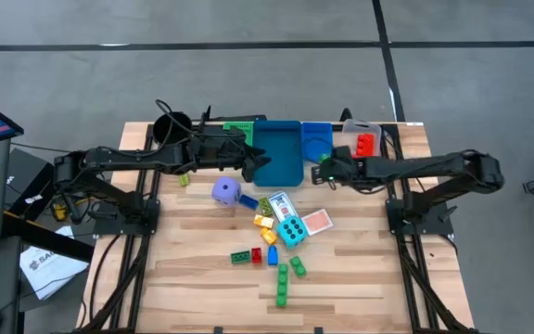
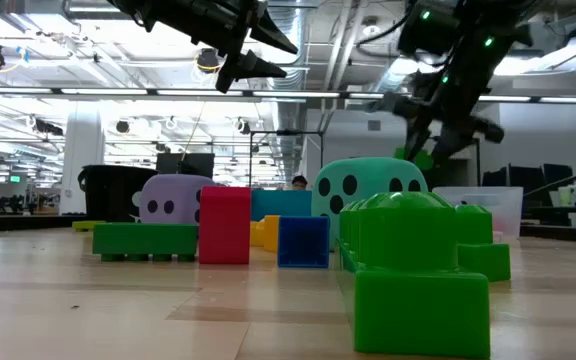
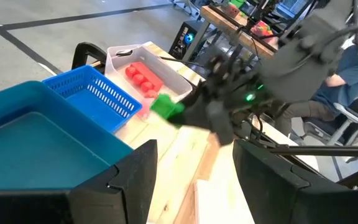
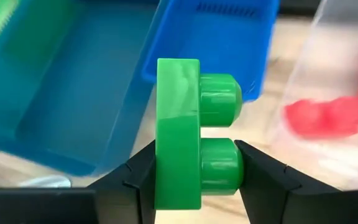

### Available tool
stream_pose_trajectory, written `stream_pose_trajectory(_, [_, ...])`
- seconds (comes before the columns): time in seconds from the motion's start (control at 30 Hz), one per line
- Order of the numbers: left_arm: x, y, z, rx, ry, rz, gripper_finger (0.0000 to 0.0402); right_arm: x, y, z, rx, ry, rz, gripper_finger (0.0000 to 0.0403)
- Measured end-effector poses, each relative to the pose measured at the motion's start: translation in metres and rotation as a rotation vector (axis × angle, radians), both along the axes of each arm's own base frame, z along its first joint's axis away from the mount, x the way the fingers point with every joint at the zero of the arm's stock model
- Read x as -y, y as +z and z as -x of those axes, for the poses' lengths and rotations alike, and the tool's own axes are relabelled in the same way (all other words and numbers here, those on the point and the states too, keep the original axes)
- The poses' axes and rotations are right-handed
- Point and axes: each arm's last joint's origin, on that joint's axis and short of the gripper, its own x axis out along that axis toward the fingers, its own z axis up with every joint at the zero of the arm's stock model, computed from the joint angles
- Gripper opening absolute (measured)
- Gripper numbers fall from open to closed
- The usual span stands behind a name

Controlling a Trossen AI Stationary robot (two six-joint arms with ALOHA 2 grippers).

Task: Pick & Place Toys
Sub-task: Put the large green game piece into the transparent bin

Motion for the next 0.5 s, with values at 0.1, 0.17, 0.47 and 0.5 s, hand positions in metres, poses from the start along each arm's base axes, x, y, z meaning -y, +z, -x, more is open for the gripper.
stream_pose_trajectory(0.1, [0.0, 0.0, 0.0, 0.0, 0.005, -0.001, 0.0204, -0.001, 0.016, 0.013, 0.031, -0.024, 0.047, 0.0167])
stream_pose_trajectory(0.17, [-0.001, 0.0, 0.0, 0.0, 0.007, -0.001, 0.0204, -0.001, 0.024, 0.022, 0.043, -0.033, 0.076, 0.0167])
stream_pose_trajectory(0.47, [-0.001, 0.001, 0.0, 0.005, 0.011, -0.004, 0.0204, 0.011, 0.044, 0.064, -0.028, -0.122, 0.111, 0.0167])
stream_pose_trajectory(0.5, [-0.001, 0.001, 0.0, 0.005, 0.011, -0.004, 0.0204, 0.013, 0.044, 0.068, -0.044, -0.137, 0.108, 0.0167])
